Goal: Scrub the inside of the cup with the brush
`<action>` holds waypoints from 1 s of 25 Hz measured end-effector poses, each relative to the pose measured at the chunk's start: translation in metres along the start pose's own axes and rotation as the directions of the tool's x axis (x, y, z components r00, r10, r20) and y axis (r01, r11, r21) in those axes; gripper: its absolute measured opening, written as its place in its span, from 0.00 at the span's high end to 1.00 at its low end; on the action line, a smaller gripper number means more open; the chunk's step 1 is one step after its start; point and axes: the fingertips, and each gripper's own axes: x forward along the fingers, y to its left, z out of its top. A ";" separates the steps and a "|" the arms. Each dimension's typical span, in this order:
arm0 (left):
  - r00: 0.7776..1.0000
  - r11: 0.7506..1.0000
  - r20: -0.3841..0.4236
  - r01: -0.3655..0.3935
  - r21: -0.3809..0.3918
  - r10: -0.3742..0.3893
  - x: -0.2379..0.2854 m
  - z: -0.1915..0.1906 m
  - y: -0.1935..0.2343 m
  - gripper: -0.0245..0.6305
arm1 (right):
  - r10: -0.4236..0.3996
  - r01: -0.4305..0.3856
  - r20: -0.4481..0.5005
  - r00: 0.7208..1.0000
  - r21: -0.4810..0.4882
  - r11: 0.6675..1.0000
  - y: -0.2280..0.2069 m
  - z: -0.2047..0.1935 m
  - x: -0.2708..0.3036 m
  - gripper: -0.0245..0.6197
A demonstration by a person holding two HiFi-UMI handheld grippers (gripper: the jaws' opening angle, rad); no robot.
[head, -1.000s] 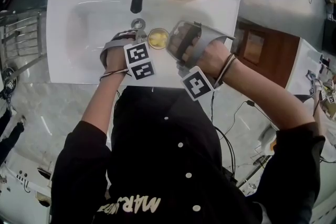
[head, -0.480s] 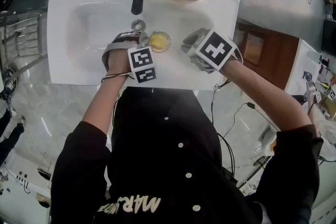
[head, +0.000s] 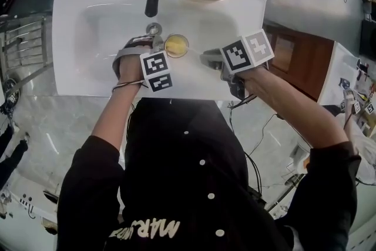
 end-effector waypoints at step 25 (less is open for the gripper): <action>1.000 0.999 0.018 0.011 -0.037 -0.011 0.006 -0.005 0.004 0.82 | 0.038 -0.035 0.290 0.956 -0.015 0.999 0.016 -0.021 -0.054 0.88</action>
